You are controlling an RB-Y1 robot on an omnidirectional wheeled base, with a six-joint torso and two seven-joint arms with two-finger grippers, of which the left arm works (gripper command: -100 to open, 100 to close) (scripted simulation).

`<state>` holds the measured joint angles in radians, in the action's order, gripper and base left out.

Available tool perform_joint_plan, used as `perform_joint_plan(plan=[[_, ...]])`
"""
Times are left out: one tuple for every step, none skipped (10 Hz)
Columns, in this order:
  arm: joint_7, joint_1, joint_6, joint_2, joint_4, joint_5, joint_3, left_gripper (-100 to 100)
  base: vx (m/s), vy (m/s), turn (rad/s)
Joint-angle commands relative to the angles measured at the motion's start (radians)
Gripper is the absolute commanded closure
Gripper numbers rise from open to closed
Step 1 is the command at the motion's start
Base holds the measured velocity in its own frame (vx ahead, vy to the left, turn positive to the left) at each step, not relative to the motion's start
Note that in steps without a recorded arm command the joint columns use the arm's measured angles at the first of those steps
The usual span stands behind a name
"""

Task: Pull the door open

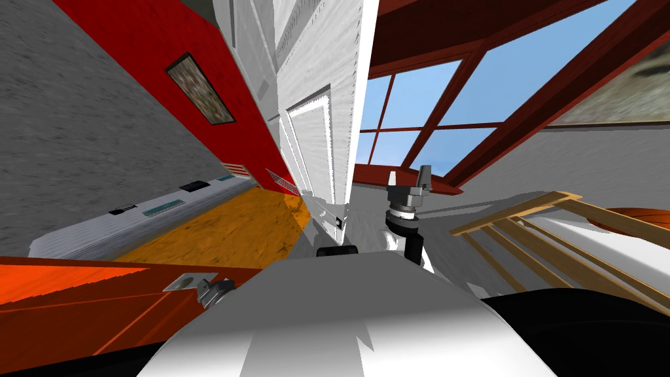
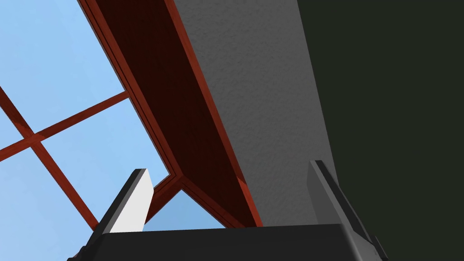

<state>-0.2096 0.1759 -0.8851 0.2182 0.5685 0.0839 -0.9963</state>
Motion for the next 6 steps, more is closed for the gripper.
perform_joint_plan(plan=[[-0.016, 0.008, -0.009, 0.012, -0.013, -0.003, 0.008, -100, 0.040, 0.011, -0.121], [-0.016, 0.008, -0.009, 0.012, -0.013, -0.003, 0.008, -100, 0.039, 0.014, -0.124], [-0.016, 0.008, -0.009, 0.012, -0.013, -0.003, 0.008, -100, 0.012, 0.003, -0.010], [-0.016, 0.008, -0.009, 0.012, -0.013, -0.003, 0.008, -100, -0.002, -0.011, 0.032], [-0.016, 0.008, -0.009, 0.012, -0.013, -0.003, 0.008, -100, 0.007, -0.001, -0.013], [-0.016, 0.008, -0.009, 0.012, -0.013, -0.003, 0.008, -100, 0.000, 0.022, 0.024]])
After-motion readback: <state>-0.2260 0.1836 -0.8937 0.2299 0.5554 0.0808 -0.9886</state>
